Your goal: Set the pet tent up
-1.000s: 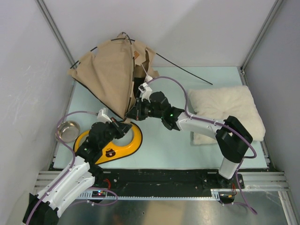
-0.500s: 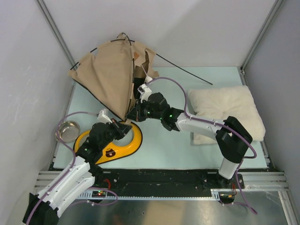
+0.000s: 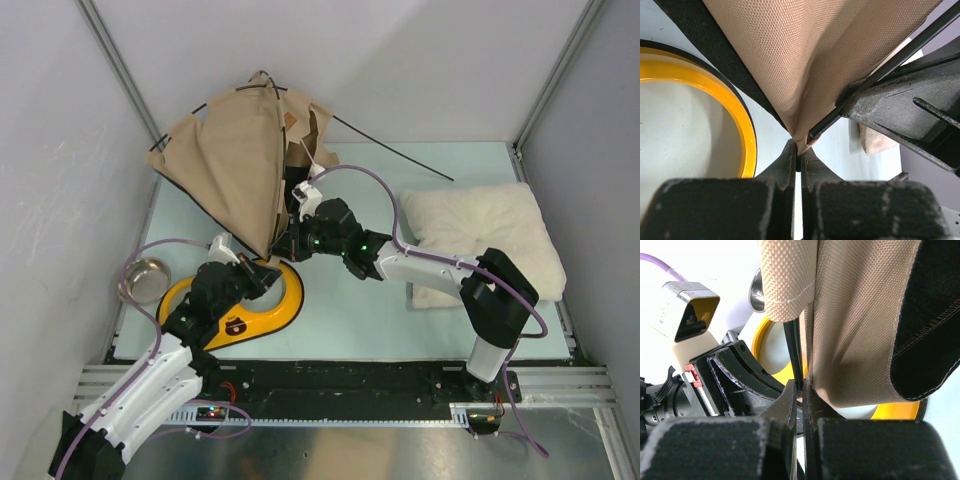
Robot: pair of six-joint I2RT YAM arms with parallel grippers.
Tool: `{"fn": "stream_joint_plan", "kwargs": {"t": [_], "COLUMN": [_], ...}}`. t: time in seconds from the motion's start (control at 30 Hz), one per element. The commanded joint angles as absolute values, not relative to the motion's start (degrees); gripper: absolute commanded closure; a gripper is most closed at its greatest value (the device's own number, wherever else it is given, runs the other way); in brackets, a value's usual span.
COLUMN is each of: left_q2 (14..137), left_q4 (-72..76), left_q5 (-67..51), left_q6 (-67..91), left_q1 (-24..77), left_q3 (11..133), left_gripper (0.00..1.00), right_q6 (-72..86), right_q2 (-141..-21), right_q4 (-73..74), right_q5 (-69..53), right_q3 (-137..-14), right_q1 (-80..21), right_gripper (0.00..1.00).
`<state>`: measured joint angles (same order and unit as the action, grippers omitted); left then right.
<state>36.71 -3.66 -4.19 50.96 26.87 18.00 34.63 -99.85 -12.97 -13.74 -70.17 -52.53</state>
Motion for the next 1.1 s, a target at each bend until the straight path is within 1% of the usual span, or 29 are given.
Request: {"fn": "stream_joint_plan", "kwargs": {"t": [0.0,0.43,1.07], "left_q2": [37.2,38.0,38.4], "left_q4": [-16.8,-17.0,-18.0], "left_q5": [-7.8,-6.8,-7.9], "left_q6": [49.3,49.0,46.0], "left_q1": [28.2,28.2,28.3], "left_q3": [16.9,17.8,20.7], "left_gripper": [1.00,1.00,1.00], "right_q6": [31.3,30.1,26.2], "right_q2": [-95.8,-93.2,-97.0], "right_q4": [-21.1,-19.6,-20.7], "right_q5": [0.0,-0.4,2.7], "right_q3": [-71.9,-69.3,-69.0], "right_q1": [-49.1,-49.1,-51.4], "right_gripper": [1.00,1.00,1.00]}}
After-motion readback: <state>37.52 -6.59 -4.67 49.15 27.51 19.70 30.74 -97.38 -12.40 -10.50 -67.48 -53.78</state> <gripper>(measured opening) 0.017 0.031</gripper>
